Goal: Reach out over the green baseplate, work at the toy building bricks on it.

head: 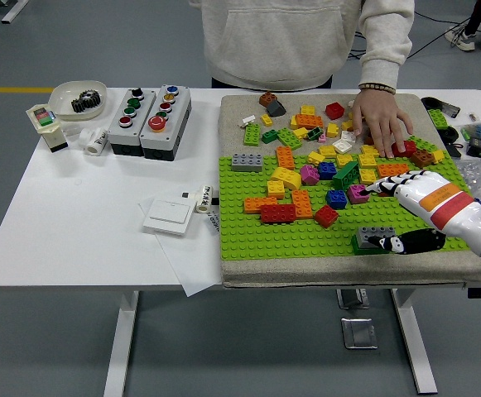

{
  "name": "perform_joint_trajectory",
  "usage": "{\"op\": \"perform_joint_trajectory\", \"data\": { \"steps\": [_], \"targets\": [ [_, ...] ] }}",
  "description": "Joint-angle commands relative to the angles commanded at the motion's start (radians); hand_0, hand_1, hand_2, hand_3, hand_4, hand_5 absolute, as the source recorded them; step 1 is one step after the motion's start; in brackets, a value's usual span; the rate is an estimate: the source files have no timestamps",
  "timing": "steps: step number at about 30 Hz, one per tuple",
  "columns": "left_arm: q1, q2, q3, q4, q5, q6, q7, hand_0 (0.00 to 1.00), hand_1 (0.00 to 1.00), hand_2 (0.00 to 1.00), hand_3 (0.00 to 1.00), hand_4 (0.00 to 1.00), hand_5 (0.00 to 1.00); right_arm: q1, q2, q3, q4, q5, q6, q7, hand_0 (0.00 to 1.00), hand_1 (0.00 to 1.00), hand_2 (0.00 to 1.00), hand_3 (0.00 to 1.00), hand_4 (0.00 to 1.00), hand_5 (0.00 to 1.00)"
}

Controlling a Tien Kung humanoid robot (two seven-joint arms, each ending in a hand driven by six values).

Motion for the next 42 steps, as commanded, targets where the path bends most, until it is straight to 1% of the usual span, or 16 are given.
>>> {"op": "perform_joint_trajectory", "data": {
  "steps": [4, 5, 7, 10, 11, 16, 17, 22, 23, 24, 31, 42],
  "targets": [
    [-0.001, 0.0, 0.003, 0.0, -0.007, 0.0, -0.002, 0.6, 0.69, 0.657, 0.549, 0.562, 0.618, -0.021, -0.01, 0.01, 0.019, 0.002, 0.016, -0.005, 0.693, 0.675, 0.728, 0.621, 0.789, 0.462],
    [-0.001, 0.0, 0.004, 0.0, -0.008, 0.0, -0.002, 0.602, 0.69, 0.656, 0.549, 0.562, 0.618, -0.026, -0.012, 0.01, 0.023, 0.003, 0.02, -0.007, 0.685, 0.668, 0.719, 0.6, 0.782, 0.467],
    [-0.002, 0.0, 0.005, 0.001, -0.01, 0.0, -0.003, 0.602, 0.69, 0.656, 0.549, 0.562, 0.618, -0.031, -0.015, 0.008, 0.028, 0.001, 0.028, -0.01, 0.685, 0.668, 0.719, 0.6, 0.782, 0.467],
    [-0.004, 0.0, 0.007, 0.001, -0.013, 0.0, -0.005, 0.602, 0.69, 0.656, 0.549, 0.562, 0.618, -0.036, -0.017, 0.003, 0.036, -0.001, 0.036, -0.011, 0.685, 0.668, 0.719, 0.6, 0.782, 0.467],
    [-0.005, 0.0, 0.008, 0.001, -0.014, 0.0, -0.005, 0.603, 0.69, 0.656, 0.549, 0.562, 0.617, -0.038, -0.018, 0.002, 0.039, -0.003, 0.037, -0.012, 0.665, 0.644, 0.698, 0.595, 0.78, 0.462],
    [-0.007, 0.0, 0.01, 0.001, -0.02, 0.0, -0.007, 0.603, 0.69, 0.656, 0.549, 0.562, 0.617, -0.04, -0.018, -0.005, 0.048, -0.005, 0.048, -0.012, 0.665, 0.644, 0.698, 0.595, 0.78, 0.462],
    [-0.007, 0.0, 0.01, 0.001, -0.02, 0.0, -0.007, 0.6, 0.688, 0.655, 0.549, 0.562, 0.617, -0.04, -0.018, -0.007, 0.049, -0.006, 0.05, -0.013, 0.644, 0.621, 0.659, 0.571, 0.778, 0.465],
    [-0.009, 0.0, 0.012, 0.0, -0.023, 0.0, -0.008, 0.6, 0.688, 0.655, 0.549, 0.562, 0.617, -0.038, -0.019, -0.018, 0.057, -0.007, 0.057, -0.015, 0.644, 0.621, 0.659, 0.571, 0.778, 0.465],
    [-0.009, 0.0, 0.013, 0.0, -0.024, 0.0, -0.009, 0.602, 0.689, 0.656, 0.549, 0.563, 0.617, -0.036, -0.021, -0.025, 0.06, -0.005, 0.057, -0.015, 0.637, 0.619, 0.645, 0.563, 0.742, 0.451],
    [-0.009, 0.0, 0.013, 0.0, -0.025, 0.0, -0.009, 0.602, 0.689, 0.656, 0.549, 0.563, 0.617, -0.035, -0.022, -0.027, 0.061, -0.005, 0.058, -0.015, 0.637, 0.619, 0.645, 0.563, 0.742, 0.451],
    [-0.011, 0.001, 0.015, 0.0, -0.029, -0.001, -0.009, 0.602, 0.689, 0.656, 0.55, 0.563, 0.617, -0.022, -0.015, -0.057, 0.036, 0.004, 0.064, -0.017, 0.637, 0.619, 0.645, 0.563, 0.735, 0.452],
    [-0.013, 0.001, 0.017, 0.0, -0.031, -0.002, -0.01, 0.602, 0.689, 0.655, 0.548, 0.562, 0.617, -0.014, 0.002, -0.069, 0.014, 0.01, 0.063, -0.017, 0.639, 0.62, 0.645, 0.561, 0.733, 0.447]
  ]
}}
